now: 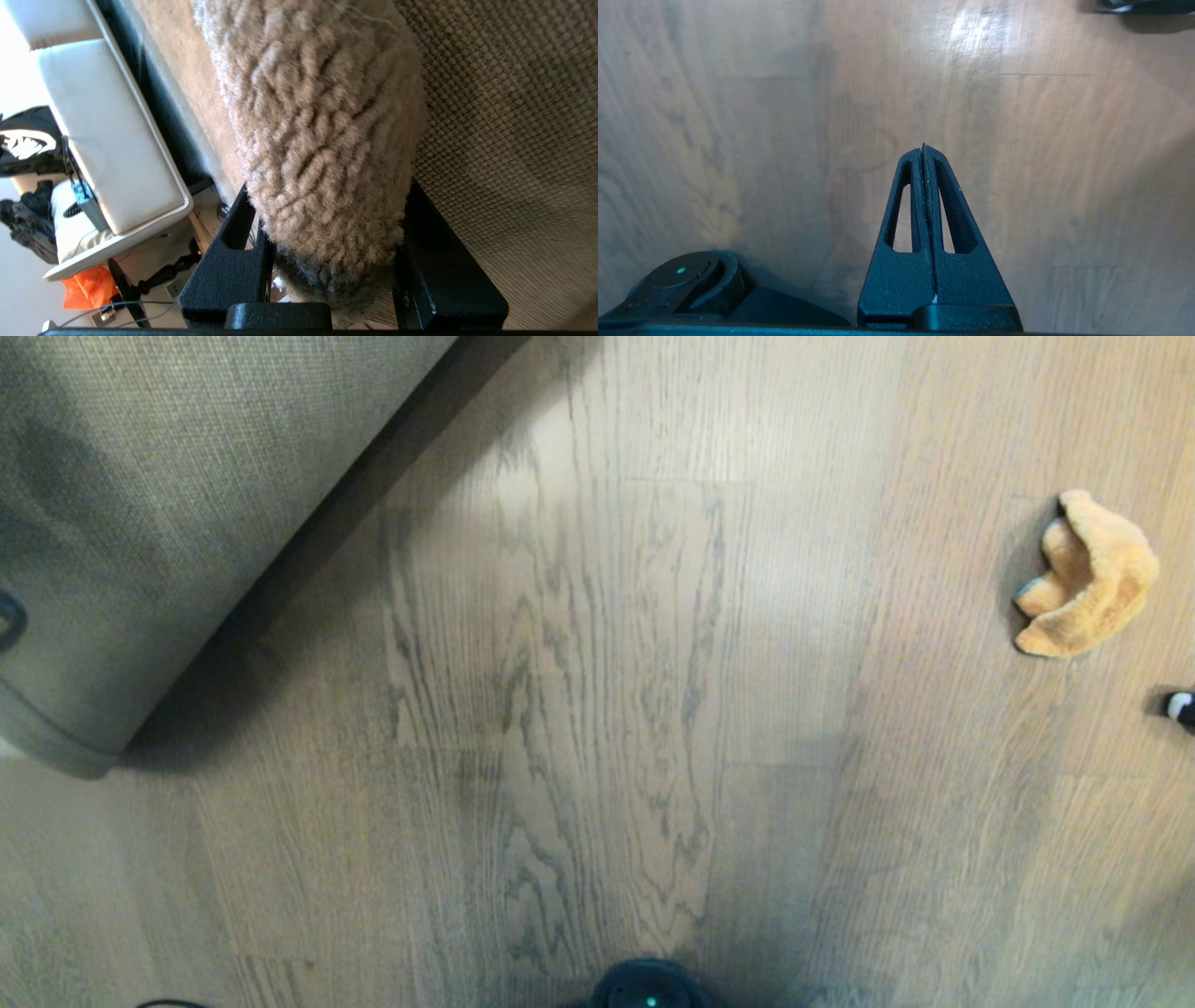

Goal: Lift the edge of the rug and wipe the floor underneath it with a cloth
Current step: Pick up the rag

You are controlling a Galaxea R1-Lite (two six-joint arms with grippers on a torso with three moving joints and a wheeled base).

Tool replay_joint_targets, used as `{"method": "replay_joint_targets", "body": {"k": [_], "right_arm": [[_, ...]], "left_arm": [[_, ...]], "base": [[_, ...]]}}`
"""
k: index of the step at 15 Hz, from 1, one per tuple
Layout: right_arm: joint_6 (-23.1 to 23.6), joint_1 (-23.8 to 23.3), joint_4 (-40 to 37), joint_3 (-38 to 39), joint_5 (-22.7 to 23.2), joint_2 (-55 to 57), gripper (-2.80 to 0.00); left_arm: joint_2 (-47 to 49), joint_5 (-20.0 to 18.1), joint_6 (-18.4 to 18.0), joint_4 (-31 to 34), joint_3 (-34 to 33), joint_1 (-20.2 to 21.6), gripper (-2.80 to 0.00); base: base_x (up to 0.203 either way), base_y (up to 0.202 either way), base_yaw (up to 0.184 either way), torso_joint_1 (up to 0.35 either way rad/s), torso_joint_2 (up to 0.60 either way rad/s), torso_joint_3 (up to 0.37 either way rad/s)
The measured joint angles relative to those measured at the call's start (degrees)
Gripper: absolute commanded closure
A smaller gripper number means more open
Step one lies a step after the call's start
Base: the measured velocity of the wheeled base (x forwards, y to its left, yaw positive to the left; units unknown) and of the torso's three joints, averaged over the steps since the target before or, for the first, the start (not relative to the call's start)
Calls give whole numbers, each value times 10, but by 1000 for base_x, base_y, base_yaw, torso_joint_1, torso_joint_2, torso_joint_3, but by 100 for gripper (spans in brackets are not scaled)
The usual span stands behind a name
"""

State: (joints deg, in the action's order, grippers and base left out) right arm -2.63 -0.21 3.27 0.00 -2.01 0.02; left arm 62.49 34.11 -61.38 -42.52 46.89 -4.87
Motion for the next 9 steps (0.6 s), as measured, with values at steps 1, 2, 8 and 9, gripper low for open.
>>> {"method": "replay_joint_targets", "body": {"k": [1,2,8,9], "right_arm": [[0,0,0,0,0,0,0],[0,0,0,0,0,0,0],[0,1,0,0,0,0,0],[0,0,0,0,0,0,0]], "left_arm": [[0,2,0,0,-1,0,0],[0,2,0,0,-2,0,0],[-3,2,1,2,-11,1,0],[-3,2,1,3,-13,1,0]], "base": [[0,0,0,0,0,0],[0,0,0,0,0,0],[0,0,0,0,0,0],[0,0,0,0,0,0]]}}
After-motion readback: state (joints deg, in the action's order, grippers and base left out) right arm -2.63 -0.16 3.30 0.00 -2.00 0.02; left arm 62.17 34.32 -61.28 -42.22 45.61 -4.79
